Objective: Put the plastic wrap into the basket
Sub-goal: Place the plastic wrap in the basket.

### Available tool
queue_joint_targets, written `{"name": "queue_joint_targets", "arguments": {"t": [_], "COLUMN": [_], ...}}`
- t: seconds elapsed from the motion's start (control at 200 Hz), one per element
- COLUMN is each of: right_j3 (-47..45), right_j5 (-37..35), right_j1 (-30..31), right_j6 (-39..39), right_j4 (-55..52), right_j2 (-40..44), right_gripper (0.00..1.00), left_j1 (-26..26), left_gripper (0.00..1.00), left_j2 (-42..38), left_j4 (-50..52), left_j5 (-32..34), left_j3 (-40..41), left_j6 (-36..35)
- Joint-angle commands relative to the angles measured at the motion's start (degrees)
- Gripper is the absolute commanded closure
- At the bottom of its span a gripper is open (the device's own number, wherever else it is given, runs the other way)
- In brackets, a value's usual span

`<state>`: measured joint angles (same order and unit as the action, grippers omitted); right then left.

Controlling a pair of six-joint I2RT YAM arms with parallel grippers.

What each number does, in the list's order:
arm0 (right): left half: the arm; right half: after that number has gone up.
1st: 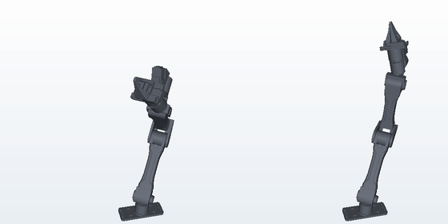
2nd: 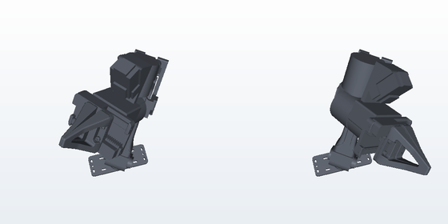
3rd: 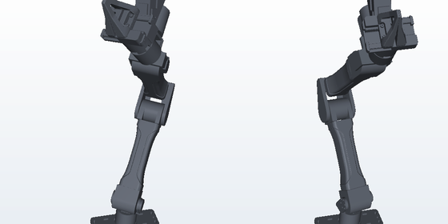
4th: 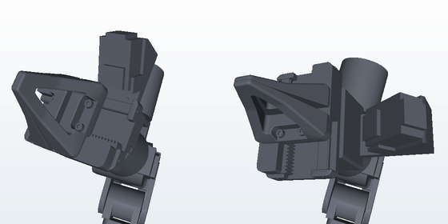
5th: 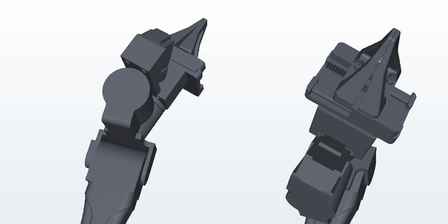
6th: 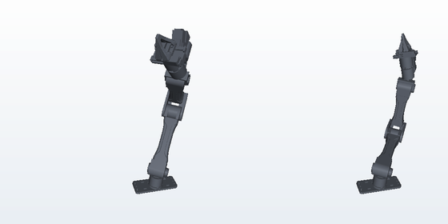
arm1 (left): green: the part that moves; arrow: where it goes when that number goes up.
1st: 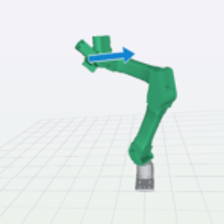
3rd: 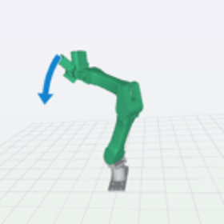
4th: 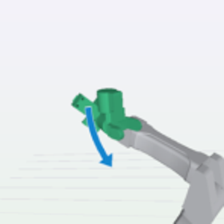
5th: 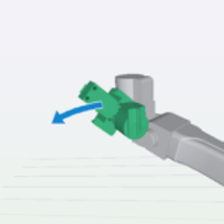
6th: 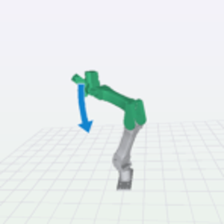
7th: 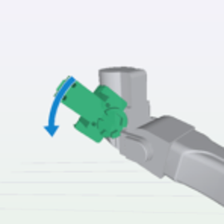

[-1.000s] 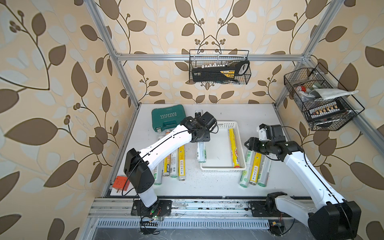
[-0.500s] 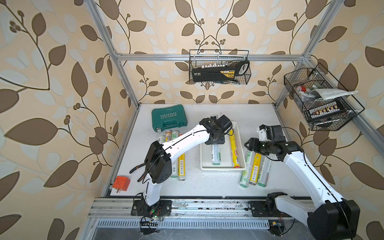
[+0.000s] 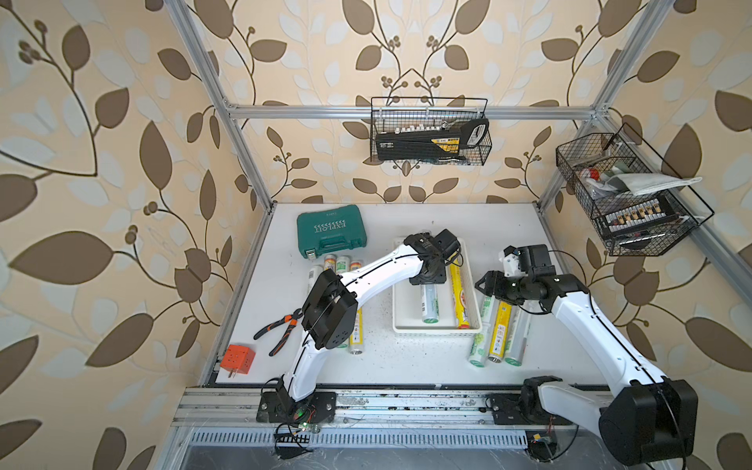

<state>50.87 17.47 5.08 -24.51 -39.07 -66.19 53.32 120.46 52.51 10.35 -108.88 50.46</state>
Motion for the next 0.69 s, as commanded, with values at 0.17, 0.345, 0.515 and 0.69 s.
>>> {"name": "queue_joint_targets", "arguments": {"t": [0.17, 0.345, 0.515, 0.69], "right_j3": [-1.1, -1.1, -1.3, -1.4], "right_j5": [0.9, 1.1, 1.2, 1.3], "right_j1": [-0.2, -0.2, -0.2, -0.2], "right_j6": [0.6, 0.4, 0.2, 0.1], "right_j4": [0.8, 1.1, 1.4, 1.4], "right_j2": [-1.3, -2.2, -2.0, -1.8], "right_gripper": [0.40, 0.40, 0.40, 0.40], "left_j1": [0.1, 0.1, 0.1, 0.1], "left_gripper": [0.67, 0.67, 0.63, 0.62], "left_j2": [3.0, 5.6, 7.7, 10.2], "left_j4": [-3.7, -5.1, -7.9, -9.0], "left_j5": [-1.9, -3.5, -6.5, -8.3], "left_j3": [-4.5, -5.0, -5.6, -6.8], "left_j6": [0.5, 0.9, 0.5, 0.9]}}
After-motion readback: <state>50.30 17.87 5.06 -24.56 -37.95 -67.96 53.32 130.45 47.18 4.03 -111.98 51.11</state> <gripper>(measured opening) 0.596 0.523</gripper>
